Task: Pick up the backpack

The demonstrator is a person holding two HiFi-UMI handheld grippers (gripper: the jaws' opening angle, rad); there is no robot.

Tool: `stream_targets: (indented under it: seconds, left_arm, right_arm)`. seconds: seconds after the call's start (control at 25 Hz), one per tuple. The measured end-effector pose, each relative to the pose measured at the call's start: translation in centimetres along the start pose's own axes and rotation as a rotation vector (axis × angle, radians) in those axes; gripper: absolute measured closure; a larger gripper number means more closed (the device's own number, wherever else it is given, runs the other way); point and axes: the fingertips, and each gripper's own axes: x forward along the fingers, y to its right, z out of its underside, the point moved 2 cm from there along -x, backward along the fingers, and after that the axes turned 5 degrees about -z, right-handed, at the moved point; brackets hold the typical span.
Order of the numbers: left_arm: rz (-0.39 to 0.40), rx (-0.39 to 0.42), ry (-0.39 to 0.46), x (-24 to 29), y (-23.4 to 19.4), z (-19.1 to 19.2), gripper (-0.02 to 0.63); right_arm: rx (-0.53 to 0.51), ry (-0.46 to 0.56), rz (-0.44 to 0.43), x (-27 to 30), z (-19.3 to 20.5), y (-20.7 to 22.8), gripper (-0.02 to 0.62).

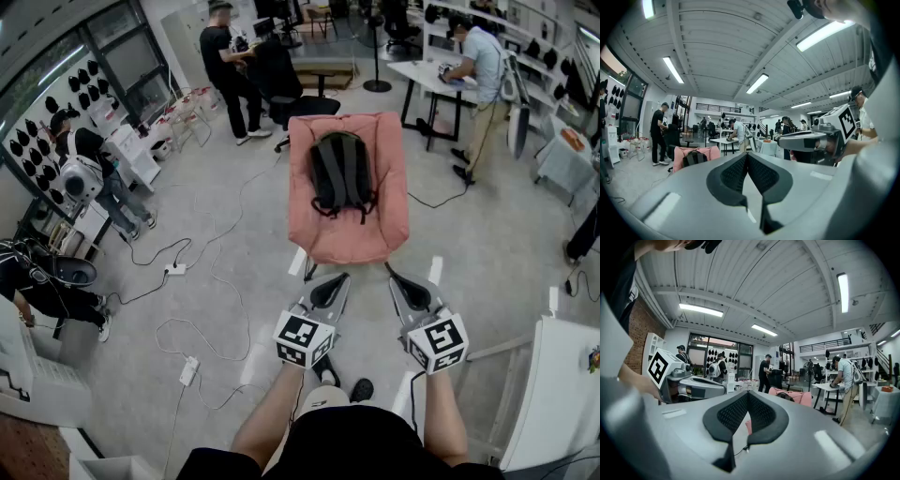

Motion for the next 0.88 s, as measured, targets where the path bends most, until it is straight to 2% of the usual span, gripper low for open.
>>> stream_targets:
  seconds: [0.44, 0.64, 0.88]
  left_arm:
    - [-0.015, 0.020, -0.008, -0.3, -1.1, -0.4, 0.611]
    - [-0.026, 0.018, -0.012, 0.0, -1.3, 0.4, 0.610]
    - [-0.036, 0.013, -0.022, -0.1, -1.6, 0.3, 0.610]
  right_arm:
    - [-0.029, -0.013, 0.007, 1.0, -0.6, -0.6, 0.588]
    - [0.031, 0.013, -0.001, 1.3, 0.3, 0.0, 0.586]
    - [0.031, -0.012, -0.006, 1.7, 0.7, 0.0, 0.586]
